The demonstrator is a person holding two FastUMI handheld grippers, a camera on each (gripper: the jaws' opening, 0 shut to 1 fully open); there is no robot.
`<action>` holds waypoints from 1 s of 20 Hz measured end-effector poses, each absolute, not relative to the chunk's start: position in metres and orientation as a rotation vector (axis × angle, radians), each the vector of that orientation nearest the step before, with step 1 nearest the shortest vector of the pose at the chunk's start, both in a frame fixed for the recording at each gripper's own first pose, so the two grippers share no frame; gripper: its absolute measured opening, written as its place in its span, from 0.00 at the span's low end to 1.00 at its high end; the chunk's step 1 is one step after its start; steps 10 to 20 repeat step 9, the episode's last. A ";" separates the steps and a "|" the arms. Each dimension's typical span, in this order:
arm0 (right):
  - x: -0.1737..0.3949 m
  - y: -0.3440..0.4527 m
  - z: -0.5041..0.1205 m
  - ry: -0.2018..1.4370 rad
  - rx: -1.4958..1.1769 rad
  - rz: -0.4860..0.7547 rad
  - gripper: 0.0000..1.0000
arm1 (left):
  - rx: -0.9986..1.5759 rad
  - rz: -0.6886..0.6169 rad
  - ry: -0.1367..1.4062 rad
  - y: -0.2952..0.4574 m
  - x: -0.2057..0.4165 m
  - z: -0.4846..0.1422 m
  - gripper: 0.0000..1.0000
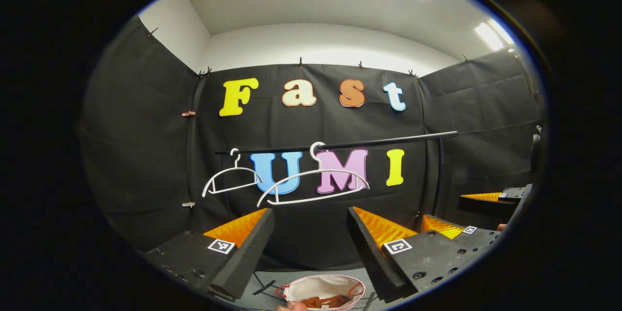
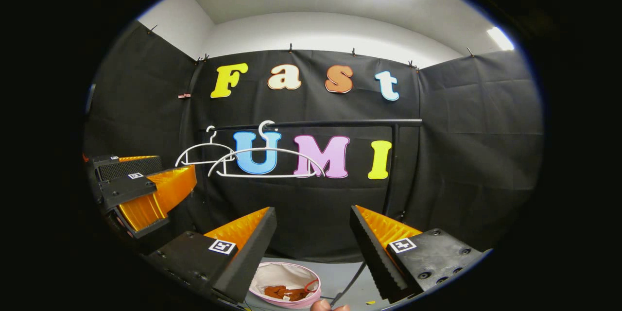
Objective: Grasp the clothes on the hanger with both hands and then place them into the laundry hamper below.
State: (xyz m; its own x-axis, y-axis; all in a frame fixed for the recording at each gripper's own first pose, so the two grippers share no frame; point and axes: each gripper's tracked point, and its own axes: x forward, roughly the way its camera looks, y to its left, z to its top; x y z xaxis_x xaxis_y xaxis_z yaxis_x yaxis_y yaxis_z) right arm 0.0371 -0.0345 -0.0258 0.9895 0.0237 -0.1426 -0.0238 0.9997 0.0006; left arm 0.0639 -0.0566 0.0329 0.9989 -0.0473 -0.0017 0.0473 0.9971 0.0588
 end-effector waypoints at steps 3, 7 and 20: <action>0.038 -0.038 -0.026 0.142 -0.004 0.019 0.98 | 0.059 -0.054 0.002 -0.059 0.066 0.032 0.95; 0.039 -0.041 -0.027 0.144 -0.003 0.014 0.98 | 0.058 -0.056 0.005 -0.060 0.066 0.031 0.98; 0.039 -0.042 -0.027 0.144 -0.003 0.014 0.98 | 0.057 -0.058 0.007 -0.060 0.066 0.032 0.95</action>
